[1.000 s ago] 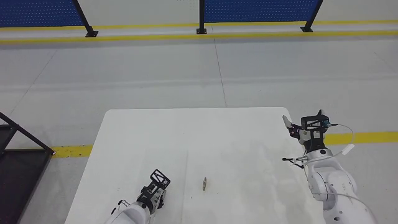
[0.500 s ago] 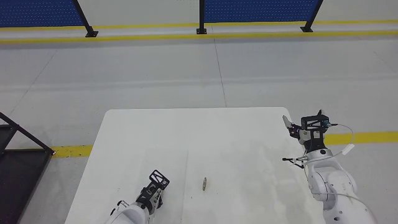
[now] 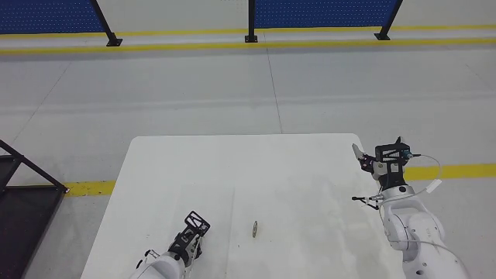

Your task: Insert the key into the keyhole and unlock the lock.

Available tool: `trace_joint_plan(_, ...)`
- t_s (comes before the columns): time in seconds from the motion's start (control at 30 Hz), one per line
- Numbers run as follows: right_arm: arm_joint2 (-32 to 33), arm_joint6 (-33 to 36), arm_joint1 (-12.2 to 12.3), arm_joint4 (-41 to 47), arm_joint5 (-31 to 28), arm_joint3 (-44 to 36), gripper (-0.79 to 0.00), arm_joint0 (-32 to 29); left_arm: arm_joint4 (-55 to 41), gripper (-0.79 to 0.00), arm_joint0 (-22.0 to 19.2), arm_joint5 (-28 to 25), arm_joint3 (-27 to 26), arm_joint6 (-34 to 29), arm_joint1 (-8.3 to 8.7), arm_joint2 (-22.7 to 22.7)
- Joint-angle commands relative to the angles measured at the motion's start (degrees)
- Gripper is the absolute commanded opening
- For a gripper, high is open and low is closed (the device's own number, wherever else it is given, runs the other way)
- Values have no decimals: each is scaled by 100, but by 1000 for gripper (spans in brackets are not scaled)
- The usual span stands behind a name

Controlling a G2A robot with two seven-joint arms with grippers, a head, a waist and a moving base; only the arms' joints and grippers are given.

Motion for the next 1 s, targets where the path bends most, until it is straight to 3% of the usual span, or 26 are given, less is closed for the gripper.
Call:
trace_joint_plan(0.0,0,0,0,0,0,0,0,0,-9,-634,-3,-9,2,-9,2,-4)
trace_joint_plan(0.17,0,0,0,0,0,0,0,0,-21,-708,-9,5,3,-1,4,-7)
trace_joint_plan(0.23,0,0,0,0,0,0,0,0,-20,-785,-9,8,-2,1,6,-7)
trace_joint_plan(0.6,0,0,0,0,0,0,0,0,-255,-785,161,9,-267,213,27,-177)
trace_joint_plan(0.77,0,0,0,0,0,0,0,0,-770,-785,451,-204,-615,728,62,-509)
trace_joint_plan(0.97,0,0,0,0,0,0,0,0,-1599,-785,1056,-741,-1023,1961,122,-1183)
